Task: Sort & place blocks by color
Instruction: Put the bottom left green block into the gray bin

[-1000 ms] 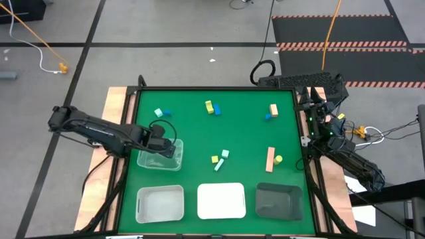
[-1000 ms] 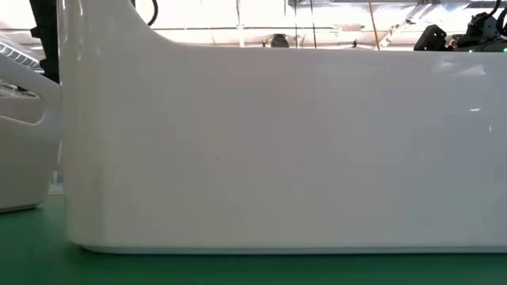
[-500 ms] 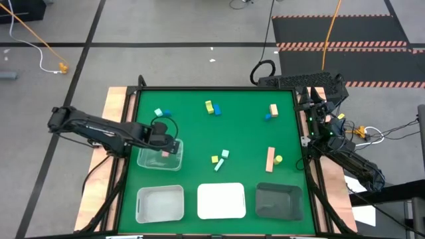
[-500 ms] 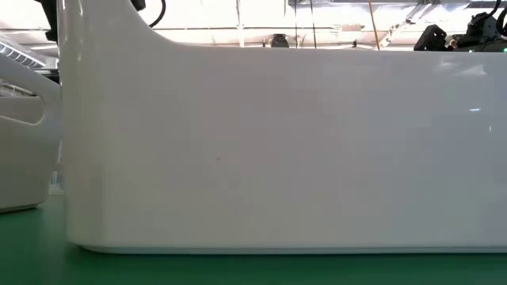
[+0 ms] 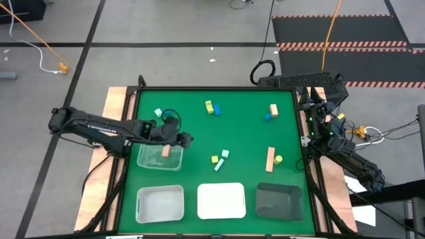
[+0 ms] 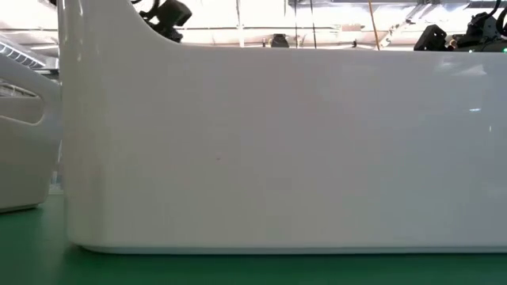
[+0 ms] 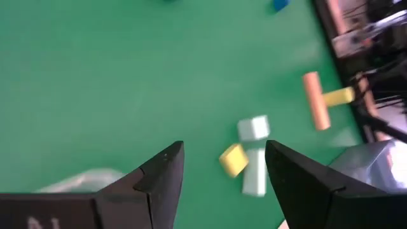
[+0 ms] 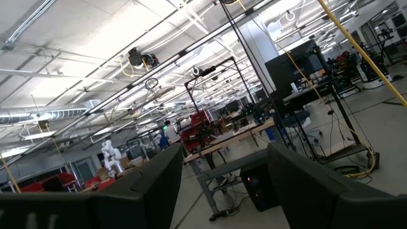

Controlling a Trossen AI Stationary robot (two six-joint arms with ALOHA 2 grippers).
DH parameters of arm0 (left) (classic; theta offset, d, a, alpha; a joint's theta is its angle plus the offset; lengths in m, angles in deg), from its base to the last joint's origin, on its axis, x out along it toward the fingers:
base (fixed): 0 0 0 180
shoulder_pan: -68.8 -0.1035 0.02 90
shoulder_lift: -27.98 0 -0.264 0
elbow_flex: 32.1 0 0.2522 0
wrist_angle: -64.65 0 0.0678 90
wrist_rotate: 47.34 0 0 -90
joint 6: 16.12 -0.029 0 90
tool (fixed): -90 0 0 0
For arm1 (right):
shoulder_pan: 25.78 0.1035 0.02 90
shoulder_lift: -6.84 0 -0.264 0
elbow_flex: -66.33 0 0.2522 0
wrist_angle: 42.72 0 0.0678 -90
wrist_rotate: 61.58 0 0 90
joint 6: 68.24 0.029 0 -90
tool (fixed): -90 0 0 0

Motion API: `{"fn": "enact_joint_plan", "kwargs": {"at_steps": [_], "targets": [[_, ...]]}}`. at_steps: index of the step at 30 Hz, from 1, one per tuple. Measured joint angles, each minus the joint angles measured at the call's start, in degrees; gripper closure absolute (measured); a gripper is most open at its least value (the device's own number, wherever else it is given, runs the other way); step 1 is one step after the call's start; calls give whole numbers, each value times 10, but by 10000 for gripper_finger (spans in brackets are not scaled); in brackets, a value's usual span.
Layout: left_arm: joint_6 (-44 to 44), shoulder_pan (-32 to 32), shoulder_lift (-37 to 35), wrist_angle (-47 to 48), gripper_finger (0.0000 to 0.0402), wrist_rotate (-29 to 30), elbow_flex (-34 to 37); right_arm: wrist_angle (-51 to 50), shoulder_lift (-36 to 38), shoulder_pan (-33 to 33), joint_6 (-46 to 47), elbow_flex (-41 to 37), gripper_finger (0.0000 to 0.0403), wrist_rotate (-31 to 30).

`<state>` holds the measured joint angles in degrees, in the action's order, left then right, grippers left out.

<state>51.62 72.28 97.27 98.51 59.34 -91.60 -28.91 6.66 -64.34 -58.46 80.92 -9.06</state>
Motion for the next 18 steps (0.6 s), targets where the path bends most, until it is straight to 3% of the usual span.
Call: {"fn": "enact_joint_plan", "kwargs": {"at_steps": [4, 12, 18], "targets": [[-33, -22, 17, -40, 183, 0, -11, 0, 0, 0, 0, 0, 180, 0], [-117, -52, 79, 27, 183, 0, -109, 0, 0, 0, 0, 0, 180, 0], [-238, -65, 140, 24, 183, -6, -144, -1, 0, 0, 0, 0, 180, 0]]}}
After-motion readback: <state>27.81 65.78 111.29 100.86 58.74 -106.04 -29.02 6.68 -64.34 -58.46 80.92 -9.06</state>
